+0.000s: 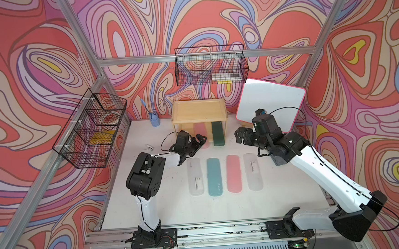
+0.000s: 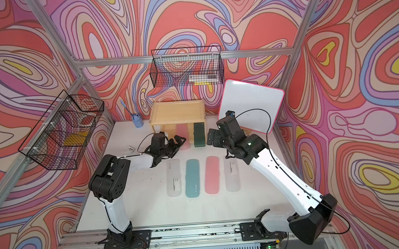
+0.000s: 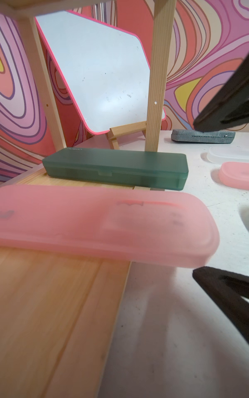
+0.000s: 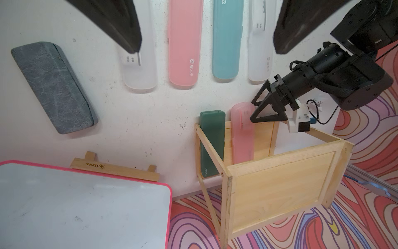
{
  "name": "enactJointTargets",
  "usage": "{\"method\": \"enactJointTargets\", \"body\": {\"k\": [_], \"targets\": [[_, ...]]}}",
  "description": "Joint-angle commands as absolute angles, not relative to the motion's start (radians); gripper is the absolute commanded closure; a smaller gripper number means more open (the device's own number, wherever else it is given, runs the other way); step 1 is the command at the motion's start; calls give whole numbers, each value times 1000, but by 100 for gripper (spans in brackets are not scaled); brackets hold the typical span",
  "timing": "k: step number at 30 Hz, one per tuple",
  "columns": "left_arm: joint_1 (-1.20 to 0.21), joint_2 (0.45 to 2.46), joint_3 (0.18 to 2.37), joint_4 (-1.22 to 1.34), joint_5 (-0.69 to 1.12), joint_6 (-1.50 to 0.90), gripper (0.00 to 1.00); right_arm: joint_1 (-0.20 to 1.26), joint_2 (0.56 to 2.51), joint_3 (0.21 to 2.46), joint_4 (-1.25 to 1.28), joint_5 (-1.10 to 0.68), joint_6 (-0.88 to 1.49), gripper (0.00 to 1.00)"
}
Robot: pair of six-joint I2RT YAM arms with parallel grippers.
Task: Remove the pencil cases from the shelf
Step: Pick up the pencil case from the shelf.
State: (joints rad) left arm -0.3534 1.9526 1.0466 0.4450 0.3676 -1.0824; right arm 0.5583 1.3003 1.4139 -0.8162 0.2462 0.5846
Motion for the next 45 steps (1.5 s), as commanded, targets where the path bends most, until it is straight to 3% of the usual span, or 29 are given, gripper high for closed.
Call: {"method": "enactJointTargets", "body": {"k": [1, 12, 25, 28, 31, 45], "targets": [[-343, 1996, 1065, 477, 389, -1101, 1, 548, 1310, 1406, -810, 246, 570, 2], [-339, 2052, 1082, 535, 387, -1128, 5, 542, 1336, 1406, -799, 237, 568, 2], [-339, 2071, 1057, 618, 396, -1189, 34, 540, 1354, 1406, -795, 222, 569, 2], [-338, 2057, 1035, 624, 388, -1192, 37, 540, 1354, 1402, -791, 213, 574, 2], [-339, 2049, 1018, 634, 385, -1193, 47, 540, 1353, 1402, -793, 207, 577, 2], [-338, 2034, 985, 674, 375, -1212, 66, 540, 1332, 1382, -798, 195, 587, 2]]}}
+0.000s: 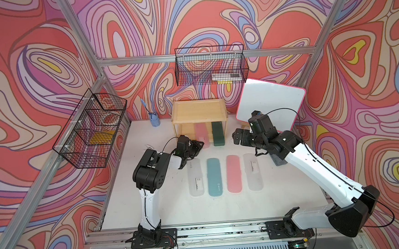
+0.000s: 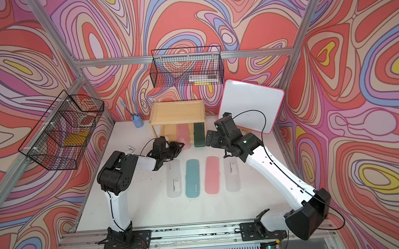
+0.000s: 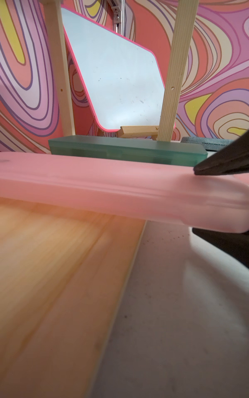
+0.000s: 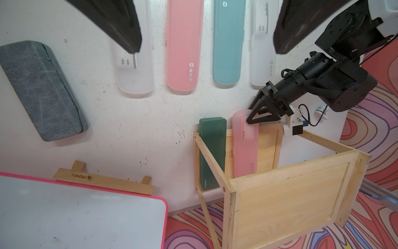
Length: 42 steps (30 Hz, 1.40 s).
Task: Remove the pencil cases from the shelf
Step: Pick up the pencil case from the shelf.
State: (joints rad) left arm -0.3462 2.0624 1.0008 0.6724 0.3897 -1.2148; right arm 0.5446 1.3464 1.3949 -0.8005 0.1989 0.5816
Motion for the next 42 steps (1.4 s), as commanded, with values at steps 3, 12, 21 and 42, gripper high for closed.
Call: {"method": "enactJointTargets", "body": {"k": [3, 12, 21, 42], "targets": [[-338, 2019, 972, 681, 372, -1215, 70, 540, 1331, 1379, -799, 194, 588, 2], [-338, 1856, 826, 708, 364, -1236, 99, 540, 1330, 1364, -777, 147, 604, 2], [-366, 1479, 603, 599, 357, -1189, 100, 540, 1307, 1304, -644, -92, 633, 2], [-517, 333, 239, 86, 460, -1229, 100, 457, 1403, 934, 264, -966, 954, 2]]}}
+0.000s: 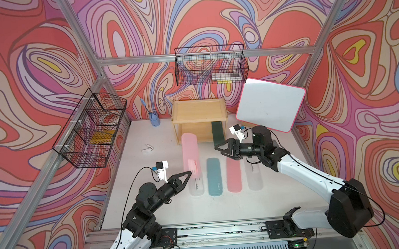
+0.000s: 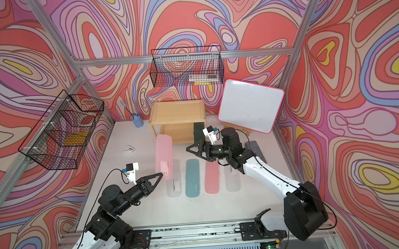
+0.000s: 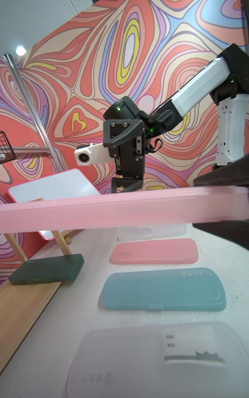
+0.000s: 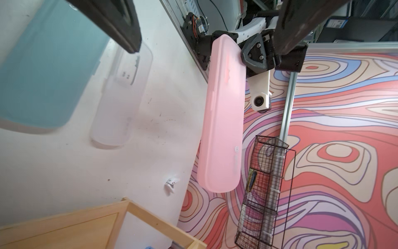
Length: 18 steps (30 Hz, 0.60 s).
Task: Remove the pencil cases from the shelf
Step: Pick up the pencil case from the shelf.
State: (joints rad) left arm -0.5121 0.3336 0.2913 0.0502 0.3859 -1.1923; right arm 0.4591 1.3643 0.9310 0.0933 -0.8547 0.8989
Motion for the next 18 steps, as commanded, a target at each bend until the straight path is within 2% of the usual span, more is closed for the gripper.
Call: {"method": "enactJointTargets", "body": {"k": [1, 4, 13, 18], "targets": [[-518, 344, 217, 144, 479, -1254, 100, 457, 1419, 944, 270, -972, 954, 2], [-523, 374, 210, 217, 507, -1274, 100, 458, 1467, 975, 286, -976, 951, 2], [-527, 370, 271, 181, 518, -1258, 100, 461, 1631, 1030, 284, -937, 927, 2], [-527, 341, 266, 166, 509, -1262, 100, 492, 1683, 1005, 384, -936, 973, 2]]}}
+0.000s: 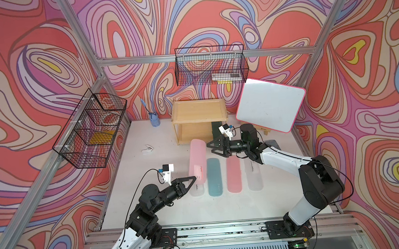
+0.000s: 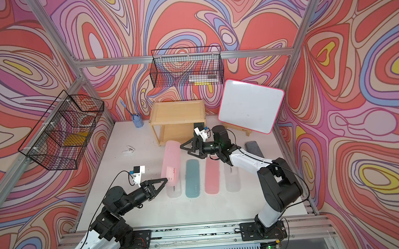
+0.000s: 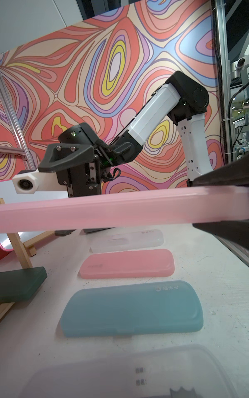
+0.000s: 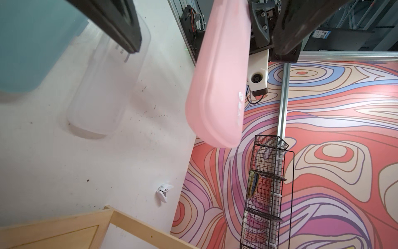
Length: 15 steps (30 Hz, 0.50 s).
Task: Remove the pencil cases from the shelf
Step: Pick up the pencil case from the shelf.
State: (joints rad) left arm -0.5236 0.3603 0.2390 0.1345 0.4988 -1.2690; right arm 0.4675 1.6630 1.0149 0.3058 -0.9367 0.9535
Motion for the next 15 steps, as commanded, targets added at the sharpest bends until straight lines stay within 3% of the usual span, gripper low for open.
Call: {"method": "enactJointTargets", "body": {"k": [1, 8, 12, 15], "targets": [[-526, 339, 264, 162, 507, -1262, 100, 500, 1691, 1007, 402, -935, 984, 2], [-528, 338, 245, 181, 507, -1282, 100, 564, 1766, 1063, 544, -973, 1070, 5], [-528, 333, 236, 174, 503, -1281, 100, 566, 1833, 1049, 660, -976, 1140, 22], [-528, 332, 227, 168, 503, -1284, 100, 566, 1872, 1010, 899, -989, 1281, 38]]}}
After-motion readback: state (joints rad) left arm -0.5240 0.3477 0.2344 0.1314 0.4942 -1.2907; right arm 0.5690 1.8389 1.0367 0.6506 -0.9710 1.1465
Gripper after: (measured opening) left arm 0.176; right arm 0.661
